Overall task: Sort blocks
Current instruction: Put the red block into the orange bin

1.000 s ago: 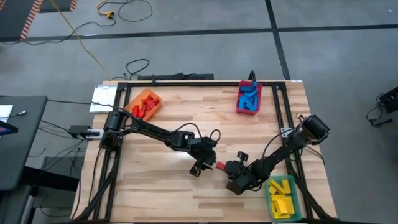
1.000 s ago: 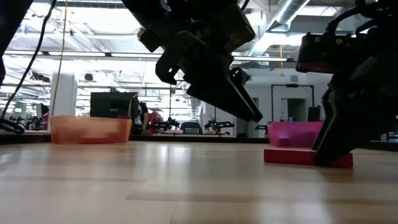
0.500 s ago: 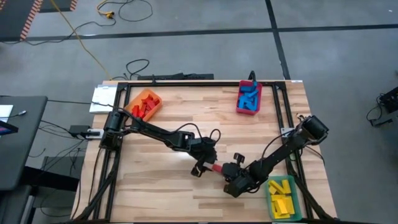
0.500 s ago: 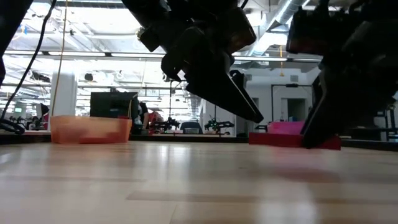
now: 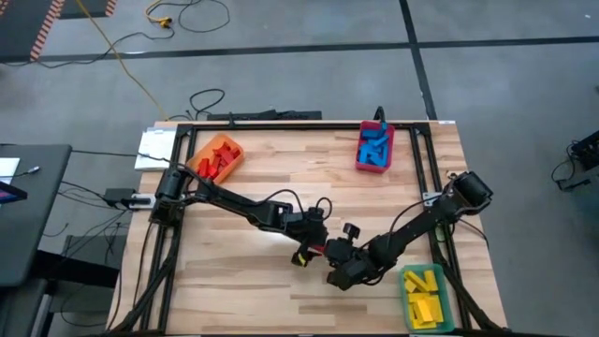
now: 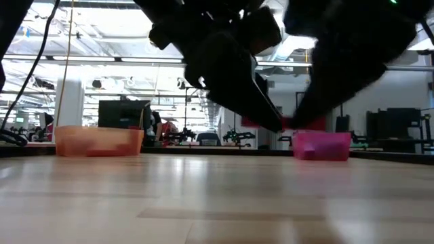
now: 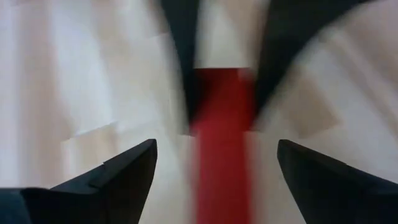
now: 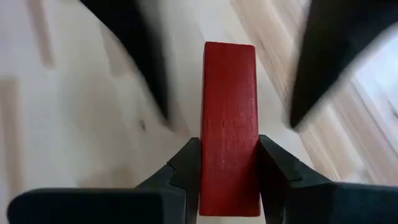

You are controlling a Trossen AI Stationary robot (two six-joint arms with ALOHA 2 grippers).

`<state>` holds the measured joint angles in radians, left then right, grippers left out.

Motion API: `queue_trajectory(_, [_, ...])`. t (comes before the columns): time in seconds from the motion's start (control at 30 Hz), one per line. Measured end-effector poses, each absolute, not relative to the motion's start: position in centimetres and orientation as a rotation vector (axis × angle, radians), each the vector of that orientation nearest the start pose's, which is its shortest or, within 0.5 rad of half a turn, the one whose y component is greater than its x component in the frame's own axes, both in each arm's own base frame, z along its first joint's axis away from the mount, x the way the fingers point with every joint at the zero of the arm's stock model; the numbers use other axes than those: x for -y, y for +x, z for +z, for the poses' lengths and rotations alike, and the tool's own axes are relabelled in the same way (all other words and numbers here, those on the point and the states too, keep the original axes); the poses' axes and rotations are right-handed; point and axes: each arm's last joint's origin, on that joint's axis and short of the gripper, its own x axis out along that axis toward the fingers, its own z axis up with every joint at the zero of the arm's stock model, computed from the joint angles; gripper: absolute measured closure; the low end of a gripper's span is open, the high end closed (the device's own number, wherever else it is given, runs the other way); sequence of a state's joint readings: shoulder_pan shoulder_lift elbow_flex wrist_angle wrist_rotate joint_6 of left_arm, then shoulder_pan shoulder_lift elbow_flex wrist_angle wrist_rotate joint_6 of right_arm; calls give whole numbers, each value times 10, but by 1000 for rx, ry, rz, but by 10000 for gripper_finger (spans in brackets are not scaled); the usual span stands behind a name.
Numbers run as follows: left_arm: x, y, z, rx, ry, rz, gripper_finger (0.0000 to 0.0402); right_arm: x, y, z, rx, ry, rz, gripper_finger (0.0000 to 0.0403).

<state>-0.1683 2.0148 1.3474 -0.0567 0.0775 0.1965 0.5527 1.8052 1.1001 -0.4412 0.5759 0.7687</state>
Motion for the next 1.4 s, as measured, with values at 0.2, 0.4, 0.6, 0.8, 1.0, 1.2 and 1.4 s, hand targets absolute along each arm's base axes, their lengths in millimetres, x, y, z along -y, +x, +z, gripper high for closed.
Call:
queue_trajectory(0.2, [73,429,173,-714,226,-236,98,-165,310,172,-863,72,-364,281])
queue_trajectory(0.4, [76,427,171,-730,252,-254,195,-164,310,174,-876,56,-366,281])
queue_trajectory(0.6, [76,427,171,-731,272,-262,279,-162,309,173,-892,50,-379,280])
queue_trajectory(0.8, [74,425,176,-731,296,-232,279,-161,307,173,-908,41,-391,258])
queue_trajectory(1.0, [62,417,184,-892,377,-80,279,-155,293,176,-986,32,-454,204])
queue_trajectory(1.2, [30,399,195,-1053,316,53,279,-161,270,192,-967,16,-519,170])
queue_trajectory(1.4, [-12,364,226,-1095,203,188,279,-174,252,200,-942,-8,-515,174])
